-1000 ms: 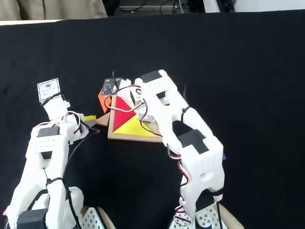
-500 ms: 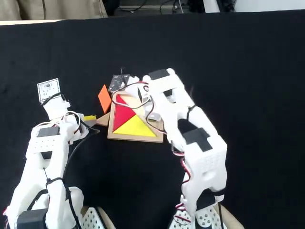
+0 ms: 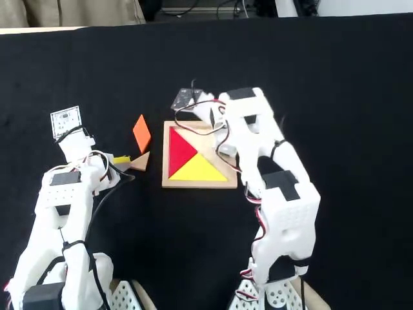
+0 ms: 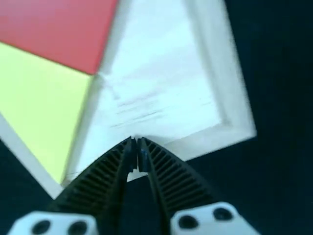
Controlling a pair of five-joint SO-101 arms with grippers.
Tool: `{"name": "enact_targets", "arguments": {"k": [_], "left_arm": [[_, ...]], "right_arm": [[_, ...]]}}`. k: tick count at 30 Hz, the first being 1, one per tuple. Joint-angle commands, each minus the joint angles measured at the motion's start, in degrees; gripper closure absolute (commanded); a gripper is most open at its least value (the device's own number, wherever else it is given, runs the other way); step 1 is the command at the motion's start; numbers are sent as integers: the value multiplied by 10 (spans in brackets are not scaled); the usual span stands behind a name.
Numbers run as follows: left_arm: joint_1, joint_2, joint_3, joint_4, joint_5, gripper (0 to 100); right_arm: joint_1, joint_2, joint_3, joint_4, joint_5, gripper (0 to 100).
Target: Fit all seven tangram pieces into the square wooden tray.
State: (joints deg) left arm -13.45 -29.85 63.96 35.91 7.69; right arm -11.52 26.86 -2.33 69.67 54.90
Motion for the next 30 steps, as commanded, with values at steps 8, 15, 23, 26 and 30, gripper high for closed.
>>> {"name": "enact_targets", "arguments": {"k": [8, 15, 23, 26, 30], "left_arm": [[-6, -15, -3, -7, 3, 661], [-6, -15, -3, -7, 4, 661], [0, -11, -34, -2, 12, 661], [1, -9, -94, 45, 74, 661], [39, 19, -209, 144, 156, 661]], "right_arm": [[10, -29, -80, 25, -152, 988], [-41, -143, -69, 62, -302, 988], [-38, -242, 134, -41, -416, 987], [10, -264, 228, -138, -465, 987], [40, -266, 343, -302, -481, 987]]}}
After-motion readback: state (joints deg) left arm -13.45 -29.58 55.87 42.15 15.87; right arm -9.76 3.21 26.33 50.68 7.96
